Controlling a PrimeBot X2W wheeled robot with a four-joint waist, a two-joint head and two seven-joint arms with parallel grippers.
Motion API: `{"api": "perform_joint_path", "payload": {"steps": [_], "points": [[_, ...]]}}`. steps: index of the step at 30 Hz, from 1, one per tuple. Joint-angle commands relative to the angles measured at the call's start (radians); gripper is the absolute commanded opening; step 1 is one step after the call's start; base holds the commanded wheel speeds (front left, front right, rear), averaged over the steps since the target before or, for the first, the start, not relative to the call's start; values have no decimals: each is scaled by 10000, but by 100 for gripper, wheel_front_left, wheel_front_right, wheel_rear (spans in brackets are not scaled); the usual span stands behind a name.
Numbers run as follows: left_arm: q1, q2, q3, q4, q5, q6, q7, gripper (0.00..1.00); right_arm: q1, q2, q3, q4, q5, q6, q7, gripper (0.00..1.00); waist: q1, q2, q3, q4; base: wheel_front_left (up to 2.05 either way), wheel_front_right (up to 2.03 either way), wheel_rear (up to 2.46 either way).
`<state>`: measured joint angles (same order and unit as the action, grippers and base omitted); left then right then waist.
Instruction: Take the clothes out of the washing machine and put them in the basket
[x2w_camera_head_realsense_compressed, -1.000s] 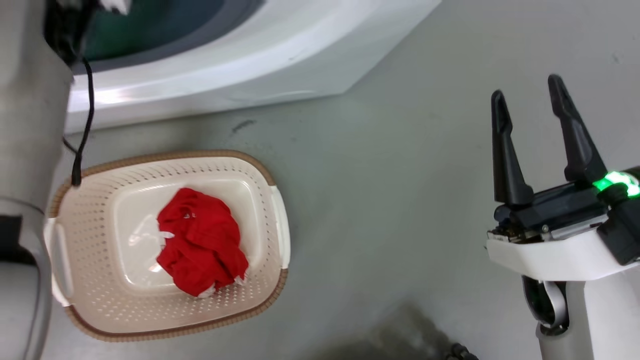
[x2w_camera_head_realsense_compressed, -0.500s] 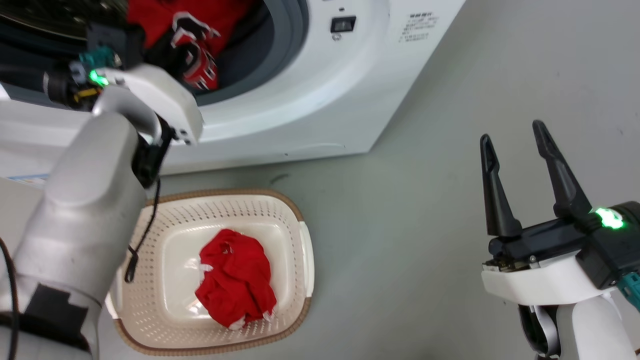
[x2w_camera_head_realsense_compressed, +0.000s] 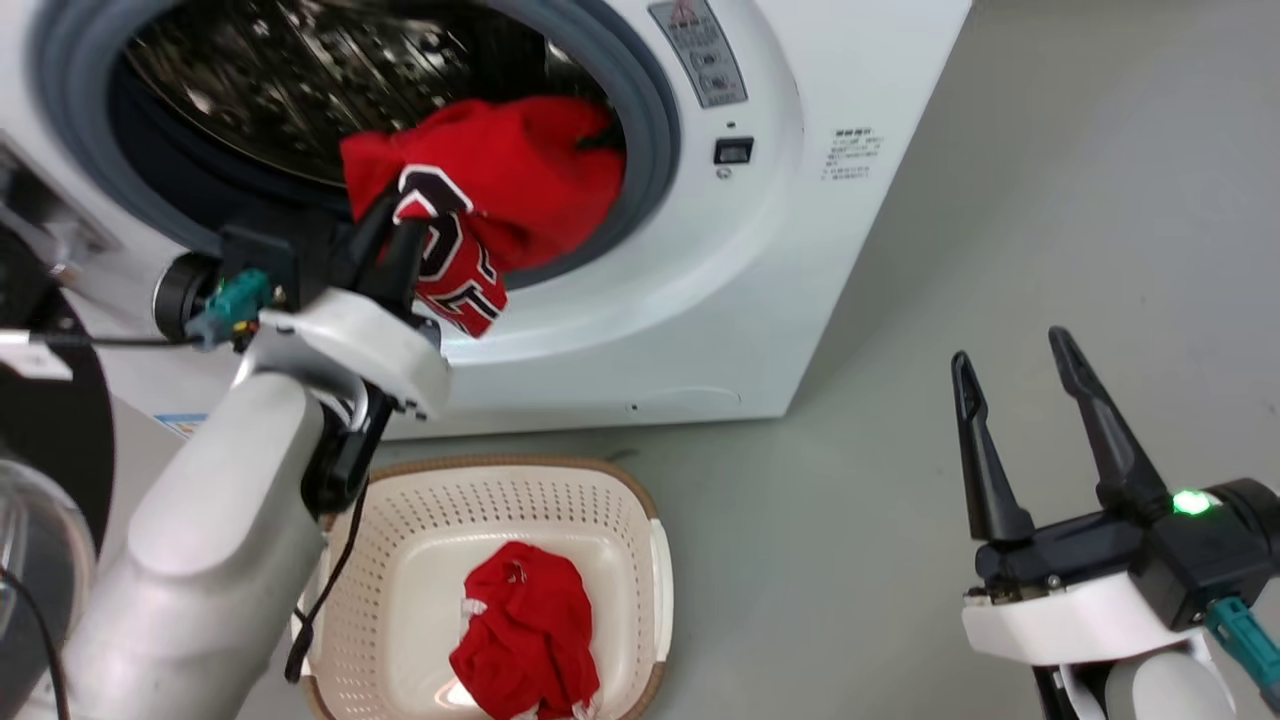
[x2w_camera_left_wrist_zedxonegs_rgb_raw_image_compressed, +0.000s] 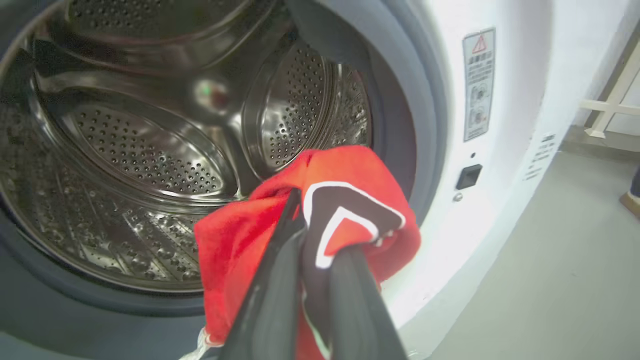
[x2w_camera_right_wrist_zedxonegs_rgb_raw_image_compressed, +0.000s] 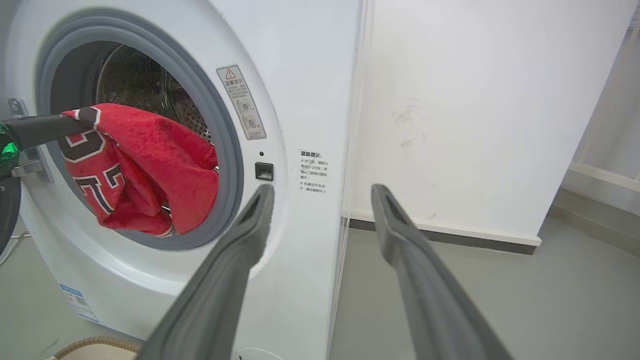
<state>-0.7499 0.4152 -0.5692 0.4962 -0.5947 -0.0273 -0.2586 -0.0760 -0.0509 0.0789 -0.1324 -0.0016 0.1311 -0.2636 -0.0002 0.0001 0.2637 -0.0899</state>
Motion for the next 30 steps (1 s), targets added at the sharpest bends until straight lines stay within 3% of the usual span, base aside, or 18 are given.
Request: {"api": "perform_joint_path", "payload": {"steps": [1,20,30], "points": [[346,128,85,-506,-49,174,-47,0,205,13,29,6,-85,-9,-16,100,2,-1,-403,191,0,0,0],[3288,1719,559,-6523,191,2407,797,0,1206,15,85,146,-26,-9,-16,100,2,-1,-1902,376,0,0,0],[4483,2108,345,-7872,253,2969,1196,0,1378,15,75,47,30,-9,-16,100,2,-1,-2052,416,0,0,0]]}}
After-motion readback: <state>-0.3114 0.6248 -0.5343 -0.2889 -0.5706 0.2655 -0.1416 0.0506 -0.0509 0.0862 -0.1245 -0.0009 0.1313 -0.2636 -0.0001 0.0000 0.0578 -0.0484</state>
